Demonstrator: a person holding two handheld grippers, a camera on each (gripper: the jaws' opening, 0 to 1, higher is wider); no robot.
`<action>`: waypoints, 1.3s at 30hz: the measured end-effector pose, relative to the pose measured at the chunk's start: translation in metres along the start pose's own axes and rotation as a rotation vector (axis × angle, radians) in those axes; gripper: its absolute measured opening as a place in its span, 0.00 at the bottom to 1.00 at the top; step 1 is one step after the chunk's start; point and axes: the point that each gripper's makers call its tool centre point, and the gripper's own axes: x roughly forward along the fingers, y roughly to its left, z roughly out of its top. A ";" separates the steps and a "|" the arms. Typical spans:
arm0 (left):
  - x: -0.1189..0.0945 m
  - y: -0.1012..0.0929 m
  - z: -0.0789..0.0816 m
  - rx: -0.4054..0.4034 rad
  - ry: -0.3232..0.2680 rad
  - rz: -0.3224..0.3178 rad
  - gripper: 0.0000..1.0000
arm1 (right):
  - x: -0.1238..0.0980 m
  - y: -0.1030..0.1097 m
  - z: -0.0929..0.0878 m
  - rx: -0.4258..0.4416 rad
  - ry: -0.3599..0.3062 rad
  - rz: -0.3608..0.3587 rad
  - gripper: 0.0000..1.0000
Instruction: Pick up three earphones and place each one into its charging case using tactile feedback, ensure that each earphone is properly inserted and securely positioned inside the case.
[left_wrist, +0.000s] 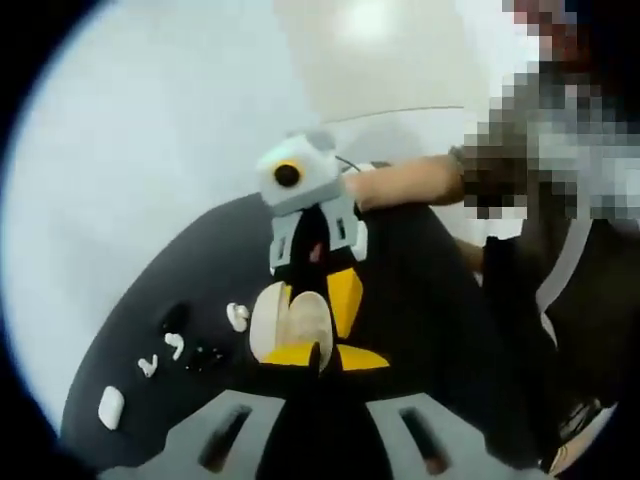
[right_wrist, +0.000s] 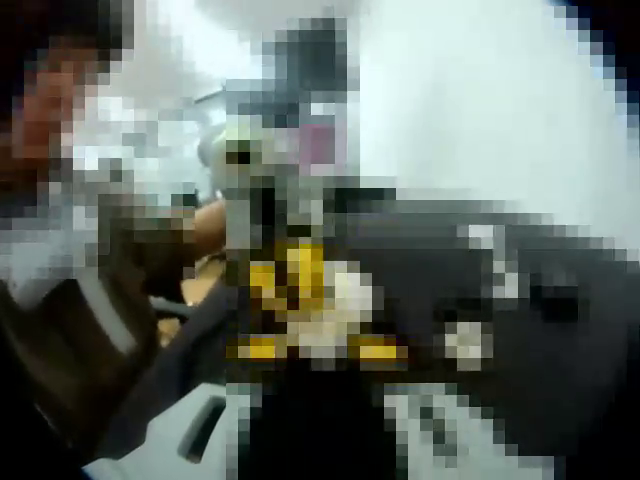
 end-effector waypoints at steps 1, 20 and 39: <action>0.000 0.000 0.000 -0.005 -0.005 0.000 0.05 | 0.000 0.000 0.000 -0.004 0.000 0.000 0.23; -0.068 0.051 -0.017 -0.307 -0.139 0.228 0.13 | -0.001 -0.003 -0.002 -0.005 0.009 0.000 0.22; -0.046 0.049 -0.053 -0.420 -0.004 0.202 0.04 | 0.000 -0.005 -0.004 -0.013 0.015 -0.007 0.22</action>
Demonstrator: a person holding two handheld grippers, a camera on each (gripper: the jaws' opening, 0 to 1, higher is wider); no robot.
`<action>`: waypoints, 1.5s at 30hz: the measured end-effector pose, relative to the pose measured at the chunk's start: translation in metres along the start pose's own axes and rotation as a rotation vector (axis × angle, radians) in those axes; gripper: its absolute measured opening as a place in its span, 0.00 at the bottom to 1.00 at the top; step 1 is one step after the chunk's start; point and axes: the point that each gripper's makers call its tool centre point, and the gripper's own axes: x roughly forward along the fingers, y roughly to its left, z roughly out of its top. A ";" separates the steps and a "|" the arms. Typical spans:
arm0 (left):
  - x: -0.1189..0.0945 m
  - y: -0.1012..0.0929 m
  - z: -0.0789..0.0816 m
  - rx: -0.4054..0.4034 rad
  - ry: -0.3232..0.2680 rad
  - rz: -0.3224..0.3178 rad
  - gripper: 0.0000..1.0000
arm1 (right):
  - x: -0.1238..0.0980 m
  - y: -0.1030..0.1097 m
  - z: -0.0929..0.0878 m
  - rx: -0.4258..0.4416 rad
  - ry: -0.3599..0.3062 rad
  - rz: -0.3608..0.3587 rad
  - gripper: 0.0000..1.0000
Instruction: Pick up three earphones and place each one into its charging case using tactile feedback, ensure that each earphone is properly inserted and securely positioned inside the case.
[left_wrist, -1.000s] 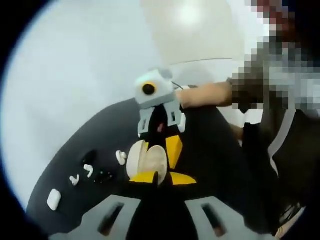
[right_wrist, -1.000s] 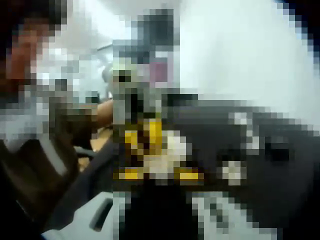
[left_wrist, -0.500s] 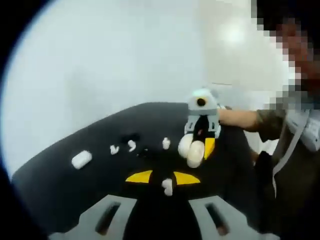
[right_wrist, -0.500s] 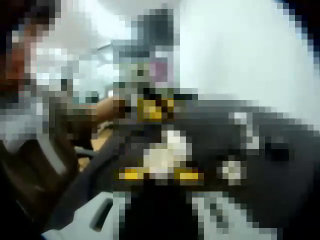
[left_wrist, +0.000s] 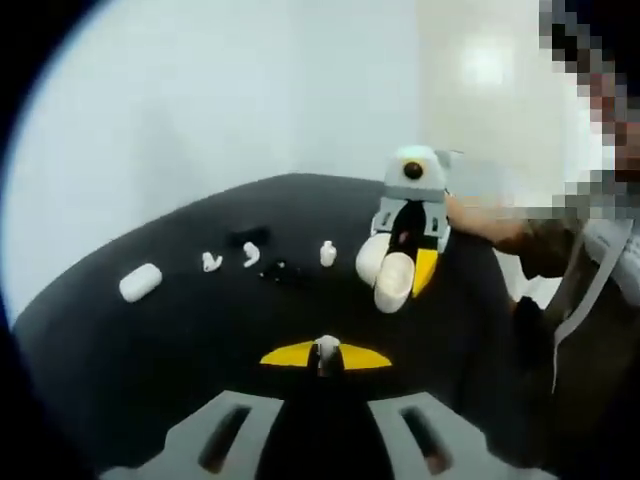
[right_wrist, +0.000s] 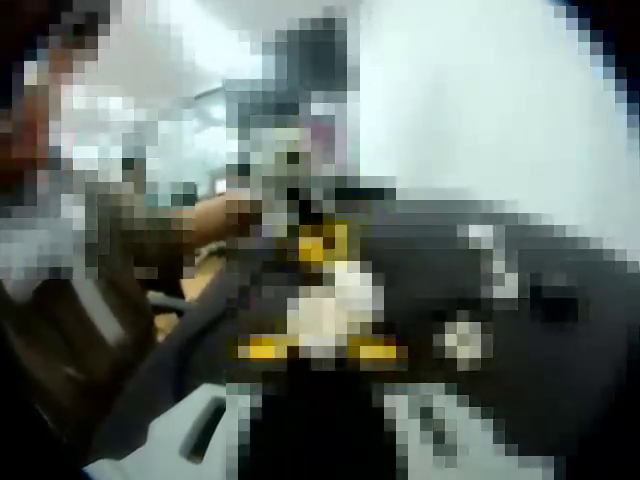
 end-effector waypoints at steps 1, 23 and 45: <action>0.000 0.000 0.000 -0.009 -0.004 -0.001 0.04 | 0.000 0.000 0.000 0.000 0.000 0.000 0.22; 0.026 -0.058 0.056 0.153 -0.056 -0.176 0.04 | 0.001 -0.001 0.000 -0.008 0.003 -0.007 0.22; 0.030 -0.054 0.044 0.140 -0.029 -0.186 0.04 | 0.003 0.000 0.001 -0.015 0.005 -0.009 0.22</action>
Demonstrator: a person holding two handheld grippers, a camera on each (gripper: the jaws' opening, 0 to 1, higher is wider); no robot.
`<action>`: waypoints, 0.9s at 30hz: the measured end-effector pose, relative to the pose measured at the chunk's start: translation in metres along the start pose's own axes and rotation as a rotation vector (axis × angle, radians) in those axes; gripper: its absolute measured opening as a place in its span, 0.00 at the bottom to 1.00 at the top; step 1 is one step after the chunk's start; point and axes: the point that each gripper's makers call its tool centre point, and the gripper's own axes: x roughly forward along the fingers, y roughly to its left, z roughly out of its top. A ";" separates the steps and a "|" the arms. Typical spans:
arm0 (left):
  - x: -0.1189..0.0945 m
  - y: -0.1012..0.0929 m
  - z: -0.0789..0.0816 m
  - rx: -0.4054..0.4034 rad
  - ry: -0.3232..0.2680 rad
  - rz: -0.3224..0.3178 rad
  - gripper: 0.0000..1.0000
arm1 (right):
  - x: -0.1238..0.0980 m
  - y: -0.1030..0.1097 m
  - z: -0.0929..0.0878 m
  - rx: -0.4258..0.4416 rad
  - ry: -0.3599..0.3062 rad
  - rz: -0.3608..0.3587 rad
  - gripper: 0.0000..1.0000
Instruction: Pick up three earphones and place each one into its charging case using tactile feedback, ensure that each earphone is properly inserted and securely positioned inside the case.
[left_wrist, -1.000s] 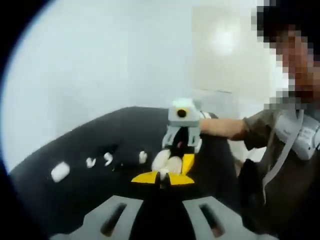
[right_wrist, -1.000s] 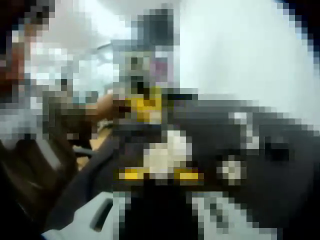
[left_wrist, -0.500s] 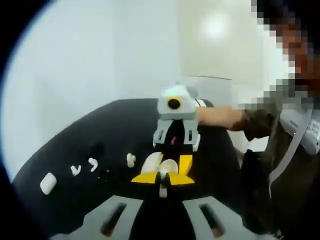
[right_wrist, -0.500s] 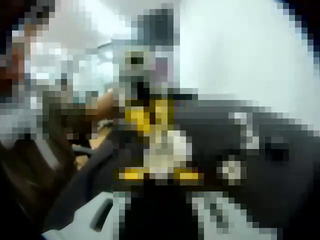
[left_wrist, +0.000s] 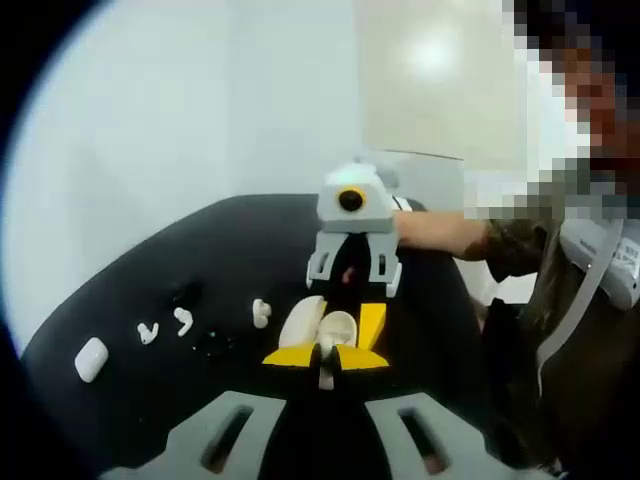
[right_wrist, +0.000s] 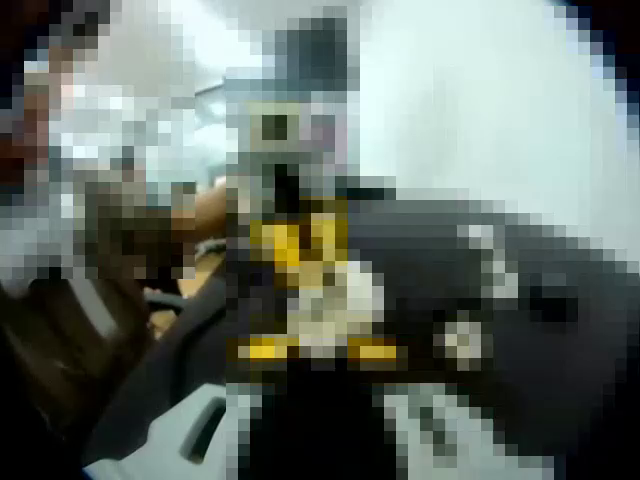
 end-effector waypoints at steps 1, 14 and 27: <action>0.001 -0.001 -0.001 0.000 0.000 -0.001 0.04 | 0.000 0.000 0.000 0.000 0.000 0.000 0.22; -0.012 0.001 0.011 0.016 -0.060 0.021 0.08 | 0.000 0.000 0.000 -0.002 0.001 0.003 0.22; -0.024 0.023 -0.019 -0.183 -0.165 -0.029 0.26 | 0.000 0.000 -0.001 0.008 0.000 0.002 0.22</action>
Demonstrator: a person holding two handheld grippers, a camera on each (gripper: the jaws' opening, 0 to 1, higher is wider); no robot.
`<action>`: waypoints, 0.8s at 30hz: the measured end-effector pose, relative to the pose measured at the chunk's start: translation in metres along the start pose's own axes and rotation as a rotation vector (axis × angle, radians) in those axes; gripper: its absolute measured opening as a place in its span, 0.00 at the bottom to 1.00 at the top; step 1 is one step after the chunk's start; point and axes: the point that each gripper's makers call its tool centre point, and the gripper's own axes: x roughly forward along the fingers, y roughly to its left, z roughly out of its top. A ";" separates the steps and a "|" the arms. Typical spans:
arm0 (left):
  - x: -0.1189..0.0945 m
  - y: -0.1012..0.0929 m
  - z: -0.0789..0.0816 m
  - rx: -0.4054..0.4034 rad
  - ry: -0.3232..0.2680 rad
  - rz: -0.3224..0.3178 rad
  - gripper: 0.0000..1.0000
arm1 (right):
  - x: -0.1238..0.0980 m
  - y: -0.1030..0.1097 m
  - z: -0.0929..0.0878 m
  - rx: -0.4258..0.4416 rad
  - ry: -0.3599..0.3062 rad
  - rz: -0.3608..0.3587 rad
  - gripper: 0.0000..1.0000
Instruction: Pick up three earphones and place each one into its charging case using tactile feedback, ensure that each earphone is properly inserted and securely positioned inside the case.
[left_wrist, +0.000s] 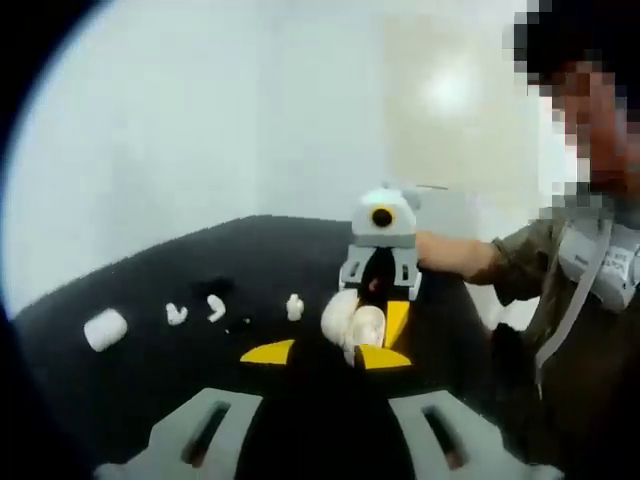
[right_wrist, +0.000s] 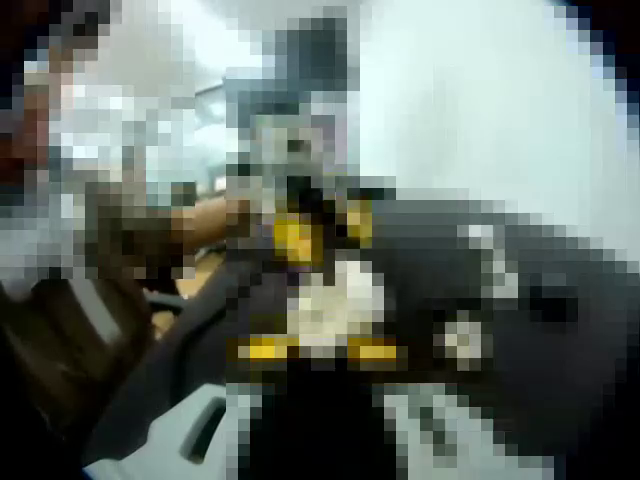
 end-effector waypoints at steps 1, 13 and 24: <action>0.001 0.000 -0.004 -0.022 0.012 -0.008 0.27 | 0.000 0.000 0.000 -0.001 0.000 0.000 0.22; 0.028 -0.016 -0.020 0.060 0.101 -0.093 0.20 | 0.001 0.001 -0.001 -0.048 0.011 -0.016 0.22; 0.041 -0.034 -0.016 0.112 0.096 -0.182 0.18 | 0.001 0.005 -0.002 -0.080 0.020 -0.031 0.22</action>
